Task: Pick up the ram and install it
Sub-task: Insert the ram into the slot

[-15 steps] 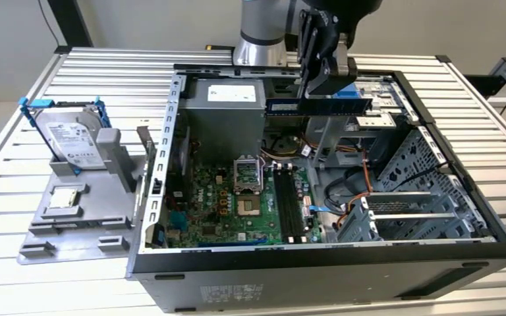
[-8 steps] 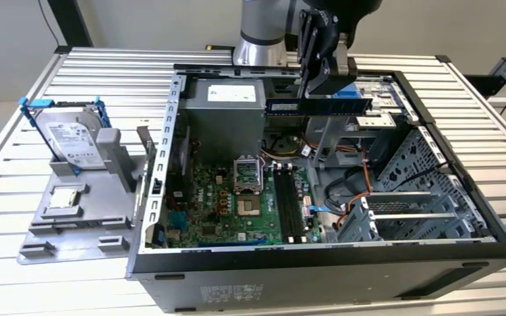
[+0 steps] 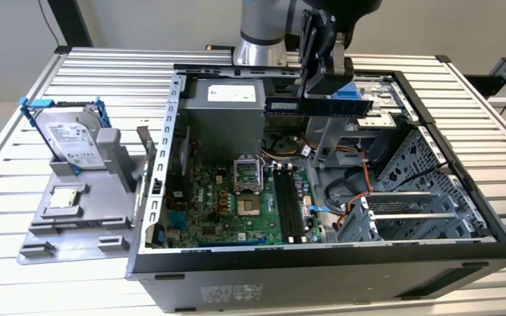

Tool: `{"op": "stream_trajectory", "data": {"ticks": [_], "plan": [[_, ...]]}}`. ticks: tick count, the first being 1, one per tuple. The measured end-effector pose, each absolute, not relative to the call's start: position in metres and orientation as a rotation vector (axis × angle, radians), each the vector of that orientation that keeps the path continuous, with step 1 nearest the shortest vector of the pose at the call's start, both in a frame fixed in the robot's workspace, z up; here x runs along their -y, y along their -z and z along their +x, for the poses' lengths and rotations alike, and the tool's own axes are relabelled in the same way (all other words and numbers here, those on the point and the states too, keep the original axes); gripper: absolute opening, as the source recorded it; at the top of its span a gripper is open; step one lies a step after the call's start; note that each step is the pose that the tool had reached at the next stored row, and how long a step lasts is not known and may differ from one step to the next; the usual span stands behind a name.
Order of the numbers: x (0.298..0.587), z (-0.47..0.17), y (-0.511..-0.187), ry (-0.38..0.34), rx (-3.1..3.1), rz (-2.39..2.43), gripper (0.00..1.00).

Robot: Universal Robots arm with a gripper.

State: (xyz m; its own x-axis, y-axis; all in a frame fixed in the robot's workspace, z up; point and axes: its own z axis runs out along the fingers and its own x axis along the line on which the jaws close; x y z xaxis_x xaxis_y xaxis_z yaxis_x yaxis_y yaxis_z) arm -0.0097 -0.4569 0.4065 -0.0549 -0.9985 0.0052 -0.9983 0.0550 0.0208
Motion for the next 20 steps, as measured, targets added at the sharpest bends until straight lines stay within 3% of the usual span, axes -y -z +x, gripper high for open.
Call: {"op": "stream_trajectory", "data": {"ticks": [20], "plan": [[0.457,-0.0097,-0.4065,0.021,2.534,1.828,0.0]]}}
